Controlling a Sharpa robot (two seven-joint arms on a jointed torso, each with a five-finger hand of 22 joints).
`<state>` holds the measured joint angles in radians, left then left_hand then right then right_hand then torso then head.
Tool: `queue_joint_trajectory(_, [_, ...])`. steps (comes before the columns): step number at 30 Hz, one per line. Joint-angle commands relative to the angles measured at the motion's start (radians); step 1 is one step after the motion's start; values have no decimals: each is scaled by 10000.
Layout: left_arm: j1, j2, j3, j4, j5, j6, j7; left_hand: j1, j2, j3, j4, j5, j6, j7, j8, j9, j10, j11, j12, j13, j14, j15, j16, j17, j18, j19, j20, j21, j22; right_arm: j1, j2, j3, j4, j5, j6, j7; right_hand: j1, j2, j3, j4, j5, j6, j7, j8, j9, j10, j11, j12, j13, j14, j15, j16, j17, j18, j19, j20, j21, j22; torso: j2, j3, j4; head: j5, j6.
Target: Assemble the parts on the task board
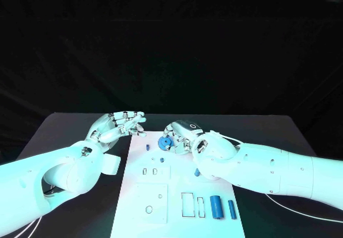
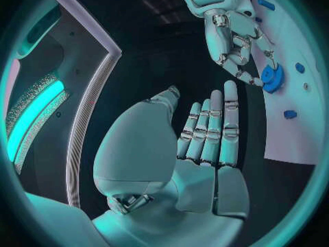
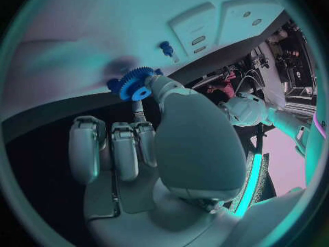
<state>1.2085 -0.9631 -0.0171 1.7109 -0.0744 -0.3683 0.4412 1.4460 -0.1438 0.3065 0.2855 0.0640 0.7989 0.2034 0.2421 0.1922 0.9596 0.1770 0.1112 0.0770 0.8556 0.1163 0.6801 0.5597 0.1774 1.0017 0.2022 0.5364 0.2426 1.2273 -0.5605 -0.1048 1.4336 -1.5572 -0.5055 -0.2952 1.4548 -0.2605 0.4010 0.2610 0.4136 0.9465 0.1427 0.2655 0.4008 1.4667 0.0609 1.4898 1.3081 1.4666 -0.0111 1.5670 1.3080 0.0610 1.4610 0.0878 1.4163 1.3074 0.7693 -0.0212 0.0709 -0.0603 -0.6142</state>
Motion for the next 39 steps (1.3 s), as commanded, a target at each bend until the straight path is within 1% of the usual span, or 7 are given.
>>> queue_joint_trajectory(1, [9, 24, 7, 24, -48, 192, -9, 6, -55, -29, -18, -59, -92, 257, 19, 10, -65, 6, -33, -10, -78, 10, 52, 1, 11, -68, -3, 31, 16, -39, 95, -2, -117, -35, 156, 102, -94, 8, 52, 11, -48, 14, -33, -16, 26, 242, -53, -9, 1561, 1042, -37, 38, 2628, -164, 110, 15, 2, 869, 5, 12, -22, 11, -18])
queue_joint_trajectory(13, [9, 37, 7, 19, -47, 203, -39, 43, -49, -16, -40, -59, -97, 259, 18, 12, -70, 6, -33, -11, -86, 9, 59, -2, 13, -80, -2, 47, 26, -149, 487, -25, -686, 13, 284, 203, -130, -15, 72, -2, -86, -18, -21, -40, 21, 232, -42, -20, 1550, 1042, -31, 38, 2628, -151, 80, 19, -45, 820, -12, 6, -17, 27, -28])
queue_joint_trajectory(31, [10, 17, 7, 15, -46, 235, -107, 65, -43, -7, -52, -59, -99, 258, 19, 13, -71, 6, -32, -11, -92, 9, 63, -4, 15, -87, -1, 57, 32, -181, 642, -33, -968, -230, 147, -24, -292, -118, 182, -81, -197, -272, 76, -234, -33, 84, 40, -172, 1381, 1042, 37, 38, 2628, -128, 15, 70, -144, 733, -14, 4, -18, -10, -5])
queue_joint_trajectory(35, [10, 14, 7, 14, -46, 236, -112, 65, -43, -7, -52, -59, -99, 258, 19, 13, -71, 6, -32, -11, -92, 9, 63, -4, 15, -87, -1, 57, 32, -181, 654, -33, -983, -131, 209, 56, -551, -204, 113, -93, -740, -590, 183, -505, -111, -29, 141, -291, 1254, 1042, 127, 38, 2628, -118, -15, 150, -199, 701, -13, 6, -19, -10, 4])
queue_joint_trajectory(36, [10, 13, 7, 14, -46, 236, -113, 65, -43, -7, -52, -59, -99, 258, 19, 13, -71, 6, -32, -11, -92, 9, 63, -4, 15, -87, -1, 57, 32, -181, 654, -33, -985, -103, 230, 71, -882, -223, -296, 28, -1450, -787, 222, -659, -152, -90, 186, -351, 1186, 1042, 174, 38, 2628, -115, -24, 192, -217, 694, -13, 7, -18, -10, 3])
queue_joint_trajectory(38, [10, 12, 7, 13, -46, 236, -114, 90, -31, 6, -62, -62, -102, 259, 19, 15, -75, 7, -32, -12, -100, 10, 71, -8, 16, -101, 0, 76, 43, -181, 650, -33, -986, -41, 301, 107, -915, -164, -555, 65, -1491, -808, 233, -716, -154, -100, 202, -361, 1179, 1042, 187, 38, 2628, -115, -21, 221, -220, 700, -13, 8, -15, -10, 0])
queue_joint_trajectory(39, [10, 11, 7, 12, -46, 237, -115, 90, -31, 6, -62, -62, -102, 259, 19, 15, -75, 7, -32, -12, -100, 10, 71, -8, 16, -101, 0, 76, 43, -181, 645, -34, -984, -12, 338, 122, -1236, 33, -1324, 292, -1511, -823, 244, -814, -154, -123, 231, -386, 1159, 1042, 223, 38, 2628, -107, -25, 247, -243, 696, -13, 7, -12, -7, -1])
